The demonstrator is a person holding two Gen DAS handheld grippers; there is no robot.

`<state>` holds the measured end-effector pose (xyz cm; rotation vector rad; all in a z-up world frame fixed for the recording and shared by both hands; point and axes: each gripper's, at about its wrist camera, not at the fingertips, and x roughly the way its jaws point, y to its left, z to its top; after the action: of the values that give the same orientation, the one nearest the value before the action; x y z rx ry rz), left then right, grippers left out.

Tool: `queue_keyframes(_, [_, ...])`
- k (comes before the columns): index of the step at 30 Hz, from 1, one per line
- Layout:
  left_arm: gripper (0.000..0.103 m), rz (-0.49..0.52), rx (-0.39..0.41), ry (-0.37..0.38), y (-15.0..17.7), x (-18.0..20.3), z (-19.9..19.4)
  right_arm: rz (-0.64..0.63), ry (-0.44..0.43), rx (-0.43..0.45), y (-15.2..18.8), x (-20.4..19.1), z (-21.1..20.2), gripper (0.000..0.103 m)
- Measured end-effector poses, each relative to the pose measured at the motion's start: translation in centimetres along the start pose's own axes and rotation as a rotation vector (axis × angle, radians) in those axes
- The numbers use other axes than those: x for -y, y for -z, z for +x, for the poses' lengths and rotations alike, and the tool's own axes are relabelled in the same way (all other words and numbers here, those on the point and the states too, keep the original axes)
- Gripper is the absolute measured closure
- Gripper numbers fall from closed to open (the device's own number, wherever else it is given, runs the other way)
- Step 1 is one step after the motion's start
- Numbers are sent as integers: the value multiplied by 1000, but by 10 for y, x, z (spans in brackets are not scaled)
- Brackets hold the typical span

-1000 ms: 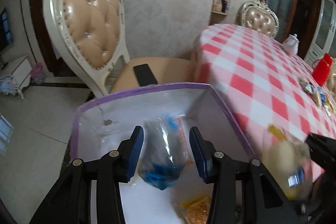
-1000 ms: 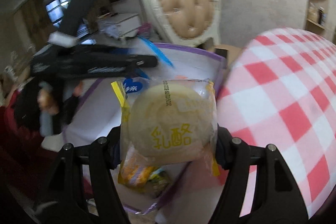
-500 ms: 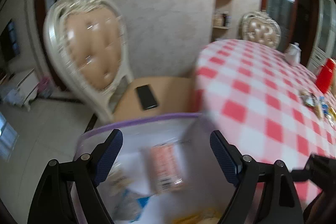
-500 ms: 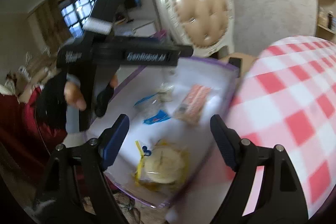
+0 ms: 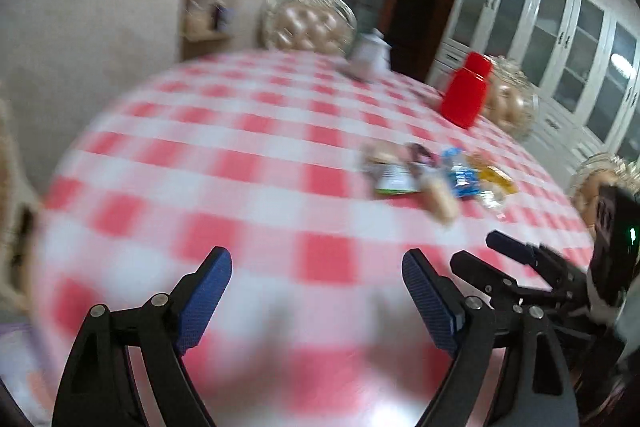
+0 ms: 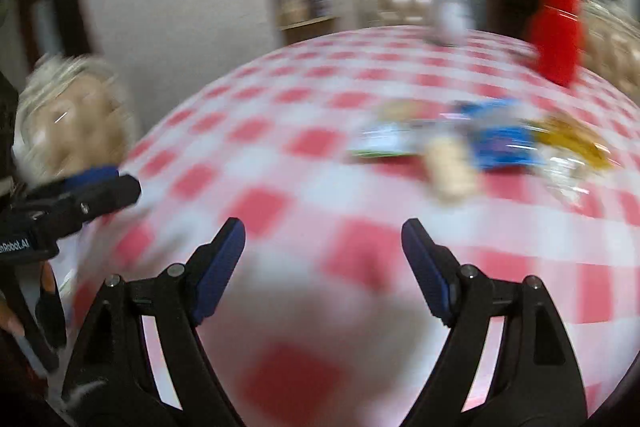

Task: Organize snacks
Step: 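Move both tools back toward the table, then grasp the green-edged white pack with the left tool while the right tool grasps the clear cracker bag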

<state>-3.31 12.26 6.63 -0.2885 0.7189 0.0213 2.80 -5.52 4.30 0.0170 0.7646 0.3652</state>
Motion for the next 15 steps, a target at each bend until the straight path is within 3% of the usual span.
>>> queue_keyframes(4, [15, -89, -38, 76, -32, 32, 67, 51, 126, -10, -4, 52, 1, 20])
queue_keyframes(7, [15, -117, -65, 34, -50, 49, 107, 114, 179, -28, -6, 71, 5, 20])
queue_keyframes(10, [15, -142, -96, 15, -67, 55, 143, 162, 158, -31, -4, 80, 4, 20])
queue_keyframes(13, [15, -142, -123, -9, -75, 59, 168, 136, 178, -41, -5, 72, 9, 20])
queue_keyframes(15, [15, -90, -164, -28, -76, 66, 184, 110, 185, -36, -3, 67, 8, 20])
